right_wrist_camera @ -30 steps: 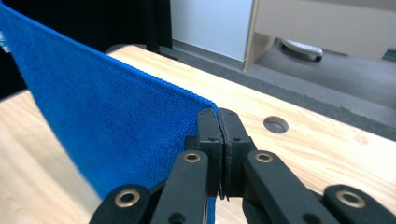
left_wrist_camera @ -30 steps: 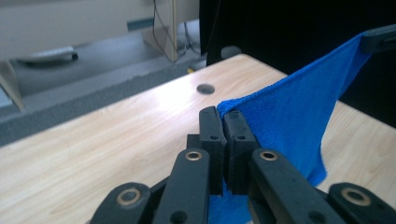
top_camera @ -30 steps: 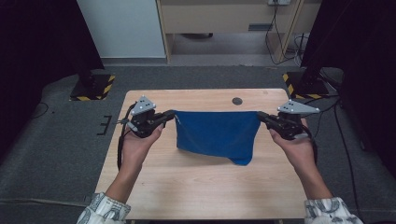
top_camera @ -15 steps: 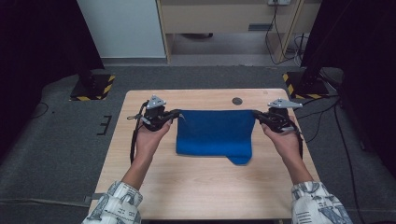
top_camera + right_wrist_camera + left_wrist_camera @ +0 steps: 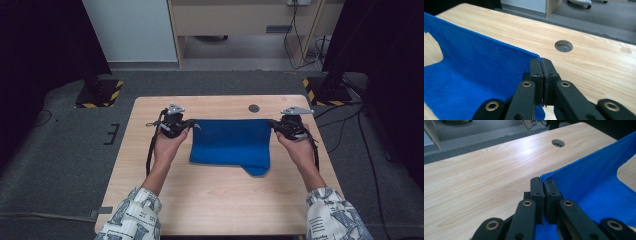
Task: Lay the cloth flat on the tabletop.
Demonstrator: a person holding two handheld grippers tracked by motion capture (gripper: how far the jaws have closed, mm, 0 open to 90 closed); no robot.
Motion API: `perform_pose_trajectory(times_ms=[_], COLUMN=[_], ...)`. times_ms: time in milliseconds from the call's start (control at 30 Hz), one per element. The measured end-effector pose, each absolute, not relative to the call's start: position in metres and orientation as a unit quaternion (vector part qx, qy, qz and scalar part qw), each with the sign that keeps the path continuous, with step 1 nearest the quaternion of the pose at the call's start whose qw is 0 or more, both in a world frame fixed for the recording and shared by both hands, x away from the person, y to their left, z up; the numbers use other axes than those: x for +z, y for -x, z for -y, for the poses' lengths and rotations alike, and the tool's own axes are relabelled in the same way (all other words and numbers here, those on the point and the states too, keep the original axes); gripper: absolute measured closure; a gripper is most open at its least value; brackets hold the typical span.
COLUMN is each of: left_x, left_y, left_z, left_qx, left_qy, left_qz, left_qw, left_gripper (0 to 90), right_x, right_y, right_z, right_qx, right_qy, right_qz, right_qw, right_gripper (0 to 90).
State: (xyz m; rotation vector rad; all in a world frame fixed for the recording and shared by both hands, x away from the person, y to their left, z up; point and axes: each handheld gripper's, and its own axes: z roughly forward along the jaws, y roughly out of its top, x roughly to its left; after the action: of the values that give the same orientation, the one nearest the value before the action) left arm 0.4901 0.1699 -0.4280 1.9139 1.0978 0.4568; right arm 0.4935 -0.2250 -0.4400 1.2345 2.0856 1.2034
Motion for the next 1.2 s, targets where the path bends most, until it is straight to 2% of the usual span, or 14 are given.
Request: perform_pose_trajectory(times_ms=[533,700,1000,1033,1133,1200], left_x=[-0.456,-0.461,-0.471,-0.472,-0.471,-0.47], left_y=[-0.515,-0.521,-0.528,-0.528,-0.531,-0.531], left_z=[-0.172,-0.171,-0.168,-0.168,-0.172,-0.174], left_qx=[0.182,0.167,0.162,0.163,0.18,0.188], left_qy=[-0.775,-0.774,-0.775,-0.769,-0.75,-0.748], left_qz=[-0.458,-0.467,-0.478,-0.484,-0.501,-0.5], left_qw=[0.396,0.393,0.381,0.385,0.391,0.394], left_gripper=[87.0,86.8,85.4,81.8,51.4,46.0], right_x=[-0.47,-0.48,-0.486,-0.486,-0.487,-0.486], right_y=[-0.531,-0.538,-0.549,-0.549,-0.551,-0.551], right_z=[0.209,0.207,0.206,0.205,0.205,0.206], right_qx=[0.388,0.372,0.364,0.363,0.361,0.362], right_qy=[-0.475,-0.481,-0.497,-0.495,-0.505,-0.51], right_qz=[-0.765,-0.77,-0.763,-0.765,-0.757,-0.752], right_qw=[0.198,0.193,0.195,0.196,0.201,0.207], right_gripper=[88.9,88.9,88.7,86.9,69.5,57.1])
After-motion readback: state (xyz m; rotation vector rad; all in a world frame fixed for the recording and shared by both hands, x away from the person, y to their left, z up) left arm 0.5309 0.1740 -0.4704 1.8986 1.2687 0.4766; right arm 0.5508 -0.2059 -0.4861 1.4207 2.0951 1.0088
